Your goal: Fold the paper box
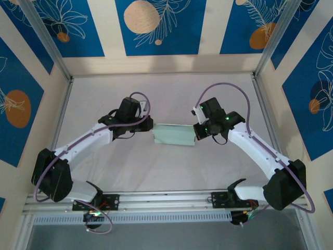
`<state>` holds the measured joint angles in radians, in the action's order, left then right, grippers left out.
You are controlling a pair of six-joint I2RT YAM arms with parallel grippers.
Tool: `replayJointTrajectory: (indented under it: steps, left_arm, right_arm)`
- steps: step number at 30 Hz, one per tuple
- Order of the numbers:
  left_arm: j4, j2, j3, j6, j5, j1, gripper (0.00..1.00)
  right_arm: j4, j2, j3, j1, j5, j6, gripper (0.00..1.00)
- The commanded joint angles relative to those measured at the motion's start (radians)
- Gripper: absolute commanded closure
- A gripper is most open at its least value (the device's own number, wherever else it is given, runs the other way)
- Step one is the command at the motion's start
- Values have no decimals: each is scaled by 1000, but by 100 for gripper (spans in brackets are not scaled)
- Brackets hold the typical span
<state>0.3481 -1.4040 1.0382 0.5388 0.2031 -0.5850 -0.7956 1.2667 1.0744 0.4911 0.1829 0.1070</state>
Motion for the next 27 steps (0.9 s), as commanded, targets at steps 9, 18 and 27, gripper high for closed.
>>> replayJointTrajectory:
  steps: [9,18,27]
  left_arm:
    - [67,-18,30,-40,-9,-19,94]
    - [70,-18,36,-43,-18,-32,94]
    - [77,-16,37,-48,-28,-38,94]
  right_arm:
    - [-99,54,127,-67,-272,123,98]
    - [-97,79,126,-108,-450,185,98]
    - [-97,86,108,-154,-512,204,95]
